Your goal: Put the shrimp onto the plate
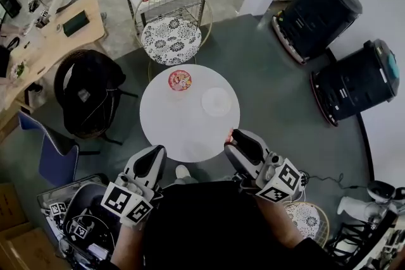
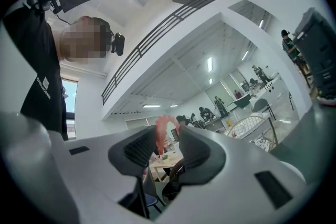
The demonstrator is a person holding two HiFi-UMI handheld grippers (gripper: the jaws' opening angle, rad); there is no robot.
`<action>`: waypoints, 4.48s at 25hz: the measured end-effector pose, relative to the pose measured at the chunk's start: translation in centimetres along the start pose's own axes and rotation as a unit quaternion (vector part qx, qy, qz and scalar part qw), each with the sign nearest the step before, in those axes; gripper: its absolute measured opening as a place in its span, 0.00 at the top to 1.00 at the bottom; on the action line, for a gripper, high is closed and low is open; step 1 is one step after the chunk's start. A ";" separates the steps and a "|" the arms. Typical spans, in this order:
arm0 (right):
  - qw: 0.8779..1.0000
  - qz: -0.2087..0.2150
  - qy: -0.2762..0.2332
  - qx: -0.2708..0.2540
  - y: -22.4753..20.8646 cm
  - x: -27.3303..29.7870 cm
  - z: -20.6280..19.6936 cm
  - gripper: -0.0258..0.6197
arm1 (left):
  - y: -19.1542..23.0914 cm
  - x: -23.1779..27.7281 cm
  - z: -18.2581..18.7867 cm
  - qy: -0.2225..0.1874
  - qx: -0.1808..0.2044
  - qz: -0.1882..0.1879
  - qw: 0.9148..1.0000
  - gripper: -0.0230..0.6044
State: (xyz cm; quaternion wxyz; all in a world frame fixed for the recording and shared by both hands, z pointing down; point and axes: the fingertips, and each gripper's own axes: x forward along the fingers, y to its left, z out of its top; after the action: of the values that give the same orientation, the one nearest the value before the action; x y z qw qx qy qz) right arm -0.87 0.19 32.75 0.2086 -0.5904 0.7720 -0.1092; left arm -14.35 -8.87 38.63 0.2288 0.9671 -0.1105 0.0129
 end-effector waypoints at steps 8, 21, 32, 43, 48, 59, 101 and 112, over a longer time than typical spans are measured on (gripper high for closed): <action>1.000 0.001 0.015 -0.005 0.7 1.3 -0.3 0.73 | 1.1 -0.9 -0.1 -0.008 -0.013 0.006 1.000 0.95; 0.999 0.031 0.044 0.004 -1.6 3.3 -0.9 0.73 | 1.7 0.0 -0.3 -0.012 -0.012 0.048 0.999 0.95; 0.994 0.057 0.091 0.010 -6.3 5.8 -2.2 0.73 | 2.3 3.2 0.0 0.000 -0.007 0.090 0.996 0.95; 0.985 0.076 0.157 -0.006 -12.1 7.0 -5.8 0.73 | 2.8 5.2 0.0 0.023 0.002 0.137 0.990 0.95; 0.976 0.087 0.199 -0.019 -14.5 6.7 -8.2 0.73 | 2.2 6.6 -0.7 0.042 0.011 0.152 0.987 0.95; 0.938 0.093 0.328 -0.059 -20.8 5.4 -15.9 0.73 | 1.1 9.8 -3.0 0.074 0.025 0.186 0.979 0.95; 0.772 0.053 0.614 -0.154 -34.3 -0.8 -35.2 0.73 | 1.4 10.0 -8.0 0.128 0.001 0.282 0.951 0.95; 0.757 0.051 0.629 -0.169 -34.2 -0.8 -36.0 0.73 | 1.1 9.8 -8.4 0.133 0.000 0.278 0.951 0.95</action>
State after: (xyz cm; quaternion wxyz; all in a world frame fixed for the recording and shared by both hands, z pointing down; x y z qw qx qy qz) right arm 12.70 -11.41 79.13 -0.4219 -0.3739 0.7643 -0.3131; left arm -4.84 -8.13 47.35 0.2289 0.8874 -0.3437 0.2049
